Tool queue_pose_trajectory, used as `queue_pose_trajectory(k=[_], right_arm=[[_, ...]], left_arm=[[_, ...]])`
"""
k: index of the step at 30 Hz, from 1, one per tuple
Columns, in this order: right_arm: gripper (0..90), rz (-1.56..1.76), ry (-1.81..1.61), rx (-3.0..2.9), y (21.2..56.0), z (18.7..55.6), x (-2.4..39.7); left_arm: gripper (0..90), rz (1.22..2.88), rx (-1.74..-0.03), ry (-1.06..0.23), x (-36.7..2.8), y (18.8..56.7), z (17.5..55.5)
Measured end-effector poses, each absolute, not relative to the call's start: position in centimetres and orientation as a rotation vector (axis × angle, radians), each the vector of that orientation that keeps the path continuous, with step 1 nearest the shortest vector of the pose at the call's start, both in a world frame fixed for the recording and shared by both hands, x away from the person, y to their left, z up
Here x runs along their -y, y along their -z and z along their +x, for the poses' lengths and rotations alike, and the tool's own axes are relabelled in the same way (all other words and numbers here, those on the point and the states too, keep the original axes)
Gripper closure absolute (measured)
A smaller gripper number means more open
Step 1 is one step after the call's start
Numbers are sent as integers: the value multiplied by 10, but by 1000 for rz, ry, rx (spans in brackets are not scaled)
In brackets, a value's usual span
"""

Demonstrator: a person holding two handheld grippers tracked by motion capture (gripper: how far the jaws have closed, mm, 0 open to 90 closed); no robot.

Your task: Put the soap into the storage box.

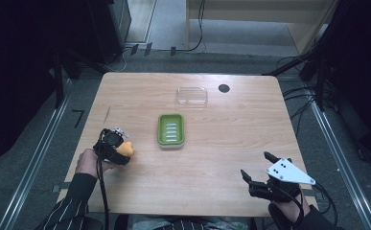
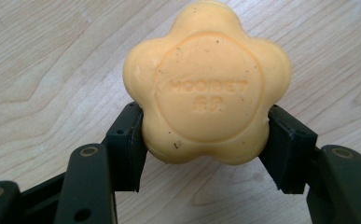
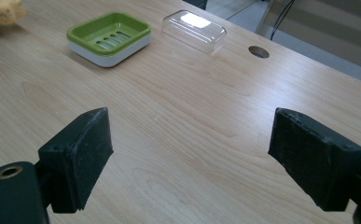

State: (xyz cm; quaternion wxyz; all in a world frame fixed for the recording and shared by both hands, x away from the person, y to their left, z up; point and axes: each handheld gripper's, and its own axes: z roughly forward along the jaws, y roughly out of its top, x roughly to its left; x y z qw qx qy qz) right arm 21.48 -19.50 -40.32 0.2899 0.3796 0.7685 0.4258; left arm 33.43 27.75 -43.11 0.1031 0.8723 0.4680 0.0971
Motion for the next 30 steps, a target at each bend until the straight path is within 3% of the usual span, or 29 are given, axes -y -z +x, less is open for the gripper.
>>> queue_pose_trajectory(k=[30], right_arm=[[136, 1012, -1135, -2053, 403, 215, 195]], left_arm=[[393, 2548, -1328, -346, -262, 421, 339]])
